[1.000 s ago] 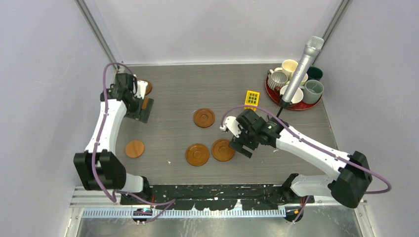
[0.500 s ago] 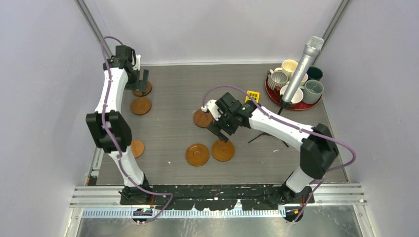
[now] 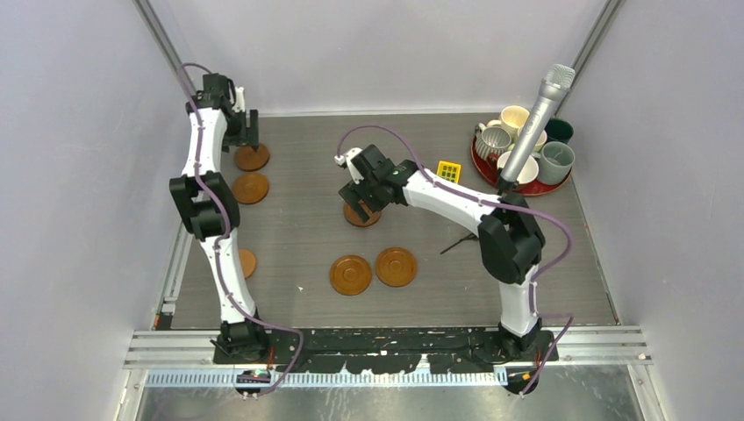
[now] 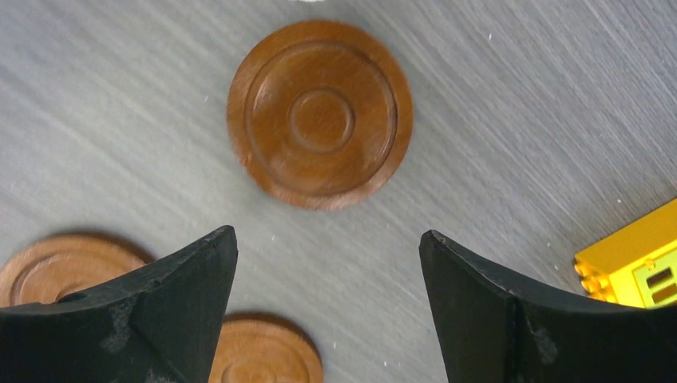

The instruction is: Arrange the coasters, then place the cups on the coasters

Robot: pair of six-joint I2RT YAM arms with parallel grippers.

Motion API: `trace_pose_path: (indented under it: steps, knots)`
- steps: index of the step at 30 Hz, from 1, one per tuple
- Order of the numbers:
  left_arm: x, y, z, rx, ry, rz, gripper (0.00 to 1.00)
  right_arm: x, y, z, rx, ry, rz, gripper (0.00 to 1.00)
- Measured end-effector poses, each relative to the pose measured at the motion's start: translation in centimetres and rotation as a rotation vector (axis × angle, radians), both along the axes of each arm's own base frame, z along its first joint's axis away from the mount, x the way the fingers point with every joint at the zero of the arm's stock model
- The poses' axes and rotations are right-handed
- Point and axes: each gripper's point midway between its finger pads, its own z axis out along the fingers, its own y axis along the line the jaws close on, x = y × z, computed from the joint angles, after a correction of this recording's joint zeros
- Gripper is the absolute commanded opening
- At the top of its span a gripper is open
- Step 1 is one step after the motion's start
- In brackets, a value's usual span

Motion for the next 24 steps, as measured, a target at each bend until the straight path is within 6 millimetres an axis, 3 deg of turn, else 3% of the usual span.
trace_pose_path:
  steps: [11,20,24]
  knots:
    - [2.5,3.6,-5.6,-0.088,0.006,0.058,0.7,3.6,1.8,-3.3,-0.037,-0.017,-0.064,0.79]
    - [5.2,4.4,-8.8,-0.073,-0.022,0.039,0.69,3.7,1.4,-3.7,-0.037,0.002,-0.061,0.79]
    - [6.4,4.7,-10.5,-0.072,-0.033,0.038,0.65,3.0,1.1,-4.4,-0.05,0.032,-0.05,0.78]
